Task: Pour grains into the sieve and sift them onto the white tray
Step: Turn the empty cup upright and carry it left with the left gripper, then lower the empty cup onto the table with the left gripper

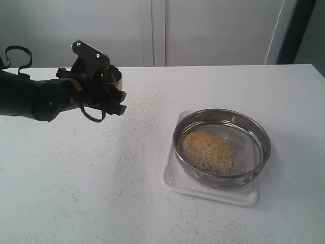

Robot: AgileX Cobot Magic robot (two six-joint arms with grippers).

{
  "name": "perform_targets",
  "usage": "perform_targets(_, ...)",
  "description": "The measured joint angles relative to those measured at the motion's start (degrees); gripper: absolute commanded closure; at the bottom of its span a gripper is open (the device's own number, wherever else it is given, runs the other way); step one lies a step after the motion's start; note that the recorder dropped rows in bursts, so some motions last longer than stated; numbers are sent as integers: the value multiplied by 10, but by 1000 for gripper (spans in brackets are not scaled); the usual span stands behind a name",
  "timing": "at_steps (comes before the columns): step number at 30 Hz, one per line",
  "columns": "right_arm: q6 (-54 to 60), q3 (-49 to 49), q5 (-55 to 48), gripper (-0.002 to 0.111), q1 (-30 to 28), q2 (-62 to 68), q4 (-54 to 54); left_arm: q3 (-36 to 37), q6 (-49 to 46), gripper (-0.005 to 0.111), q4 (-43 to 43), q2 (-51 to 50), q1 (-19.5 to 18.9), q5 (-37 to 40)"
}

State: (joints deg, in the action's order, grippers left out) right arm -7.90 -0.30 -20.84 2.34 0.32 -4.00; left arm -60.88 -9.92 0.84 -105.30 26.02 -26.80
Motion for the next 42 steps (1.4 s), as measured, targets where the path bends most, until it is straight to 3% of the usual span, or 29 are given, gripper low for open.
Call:
perform_targets(4, 0, 0, 0, 108, 0, 0, 0, 21, 106, 107, 92, 0, -9, -55)
perform_targets(13, 0, 0, 0, 108, 0, 0, 0, 28, 235, 107, 163, 0, -74, -68)
perform_targets(23, 0, 0, 0, 108, 0, 0, 0, 30, 313, 107, 238, -50, -85, -163)
perform_targets(28, 0, 0, 0, 108, 0, 0, 0, 30, 333, 107, 246, -106, -85, -224)
perform_targets(36, 0, 0, 0, 108, 0, 0, 0, 27, 279, 107, 160, -144, -85, -167)
perform_targets(42, 0, 0, 0, 108, 0, 0, 0, 27, 277, 107, 152, -144, -85, -143)
